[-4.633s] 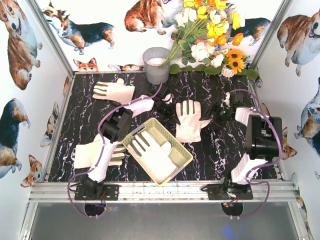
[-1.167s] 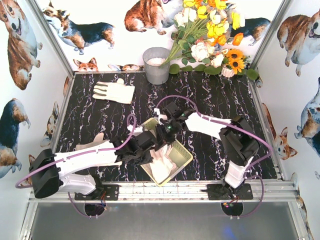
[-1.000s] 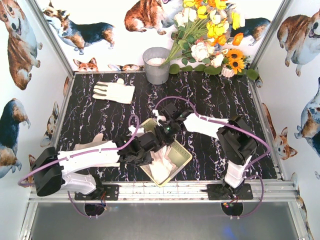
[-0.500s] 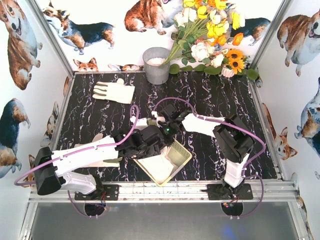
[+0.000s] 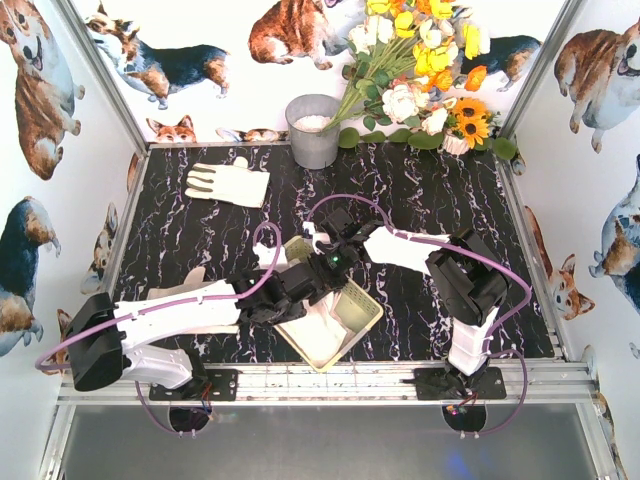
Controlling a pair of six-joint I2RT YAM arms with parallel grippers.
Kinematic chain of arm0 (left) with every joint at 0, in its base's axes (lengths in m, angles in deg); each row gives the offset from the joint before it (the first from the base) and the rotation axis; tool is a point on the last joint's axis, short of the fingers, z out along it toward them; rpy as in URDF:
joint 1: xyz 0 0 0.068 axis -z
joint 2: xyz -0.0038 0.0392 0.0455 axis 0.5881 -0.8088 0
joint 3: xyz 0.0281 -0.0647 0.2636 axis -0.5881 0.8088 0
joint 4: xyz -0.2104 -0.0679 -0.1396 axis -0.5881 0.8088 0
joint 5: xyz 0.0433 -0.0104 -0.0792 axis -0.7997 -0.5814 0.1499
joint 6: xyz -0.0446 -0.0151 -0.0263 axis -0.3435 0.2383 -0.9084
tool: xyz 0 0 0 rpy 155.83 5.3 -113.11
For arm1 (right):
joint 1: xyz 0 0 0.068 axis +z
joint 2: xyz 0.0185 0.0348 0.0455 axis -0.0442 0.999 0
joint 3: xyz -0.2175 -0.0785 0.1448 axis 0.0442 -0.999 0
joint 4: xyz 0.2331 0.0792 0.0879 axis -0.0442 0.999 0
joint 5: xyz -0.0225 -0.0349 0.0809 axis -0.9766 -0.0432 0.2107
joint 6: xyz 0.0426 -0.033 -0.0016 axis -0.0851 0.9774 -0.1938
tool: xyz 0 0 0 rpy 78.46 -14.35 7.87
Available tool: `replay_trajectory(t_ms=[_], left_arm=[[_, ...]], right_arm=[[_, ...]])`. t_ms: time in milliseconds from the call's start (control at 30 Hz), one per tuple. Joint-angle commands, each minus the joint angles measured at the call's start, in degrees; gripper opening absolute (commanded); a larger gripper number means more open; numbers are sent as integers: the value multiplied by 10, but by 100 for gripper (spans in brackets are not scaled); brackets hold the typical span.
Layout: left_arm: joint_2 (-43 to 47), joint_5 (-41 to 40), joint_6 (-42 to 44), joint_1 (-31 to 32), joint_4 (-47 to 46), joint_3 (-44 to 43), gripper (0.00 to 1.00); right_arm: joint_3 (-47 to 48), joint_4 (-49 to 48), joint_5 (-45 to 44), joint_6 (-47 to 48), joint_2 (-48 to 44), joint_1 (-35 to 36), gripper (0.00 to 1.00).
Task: Put the gloves into the storage basket
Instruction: Place the glove in the bin.
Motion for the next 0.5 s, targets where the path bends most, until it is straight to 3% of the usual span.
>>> replay_trajectory(t_ms=[0, 167, 333, 467], left_arm=[[-8, -50, -6, -4, -103, 26, 23], [-57, -51, -12, -4, -135, 22, 21], [-84, -57, -52, -4, -78, 32, 18], [-69, -50, -69, -4, -89, 60, 18]], right_arm=[[16, -34, -3, -1, -10, 1, 3], [14, -32, -6, -1, -17, 1, 9], [32, -3, -24, 14, -37, 0, 27], [46, 18, -41, 23, -67, -11, 38]])
